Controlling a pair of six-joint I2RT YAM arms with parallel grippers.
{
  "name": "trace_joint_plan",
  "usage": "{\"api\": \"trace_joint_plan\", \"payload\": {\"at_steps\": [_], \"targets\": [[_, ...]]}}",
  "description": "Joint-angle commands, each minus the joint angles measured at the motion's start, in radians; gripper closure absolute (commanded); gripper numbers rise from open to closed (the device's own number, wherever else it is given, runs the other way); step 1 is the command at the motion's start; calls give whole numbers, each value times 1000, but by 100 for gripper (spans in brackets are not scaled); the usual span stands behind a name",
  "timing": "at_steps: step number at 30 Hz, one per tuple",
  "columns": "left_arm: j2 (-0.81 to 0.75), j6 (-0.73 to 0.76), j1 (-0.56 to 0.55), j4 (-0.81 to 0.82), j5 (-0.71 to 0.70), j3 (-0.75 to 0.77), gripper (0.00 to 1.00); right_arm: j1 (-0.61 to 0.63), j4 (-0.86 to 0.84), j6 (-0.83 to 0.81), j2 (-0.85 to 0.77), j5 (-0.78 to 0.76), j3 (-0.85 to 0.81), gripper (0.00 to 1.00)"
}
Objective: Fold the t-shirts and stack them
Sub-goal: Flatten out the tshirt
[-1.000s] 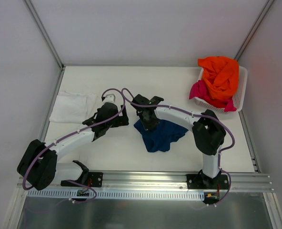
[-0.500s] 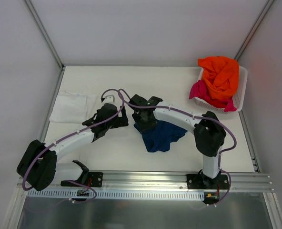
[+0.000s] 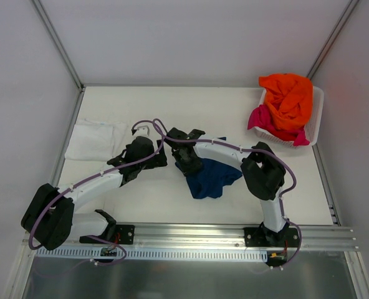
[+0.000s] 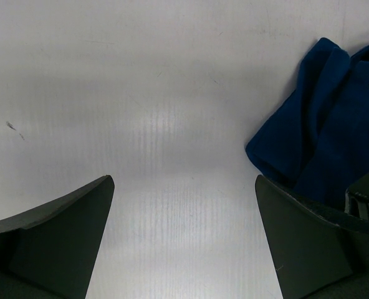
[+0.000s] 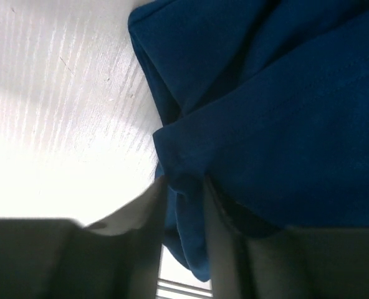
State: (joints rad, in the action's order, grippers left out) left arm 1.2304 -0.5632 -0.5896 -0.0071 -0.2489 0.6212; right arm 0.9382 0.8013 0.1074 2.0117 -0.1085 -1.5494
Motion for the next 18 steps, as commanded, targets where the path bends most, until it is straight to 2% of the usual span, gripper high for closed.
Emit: {"api": "trace_joint_plan", "payload": {"at_steps": [1,3,9,10,18], "targets": [[-32,-1,-7,18,-35,-3,1,5,26,2,7,-2,-23,71],[-31,-3,-7,18,-33,-2,1,5,29,0,9,-2,-18,74],[-37,-1,-7,18,-33,-5,1,7,27,-5,7,-2,-5,93],[-39,-1,-7,18,-33,-8,1,7,27,-5,4,-3,0,99],[-35,-3,-7,19,-32,-9,1,10,27,-2,-34,-33,9,100]]}}
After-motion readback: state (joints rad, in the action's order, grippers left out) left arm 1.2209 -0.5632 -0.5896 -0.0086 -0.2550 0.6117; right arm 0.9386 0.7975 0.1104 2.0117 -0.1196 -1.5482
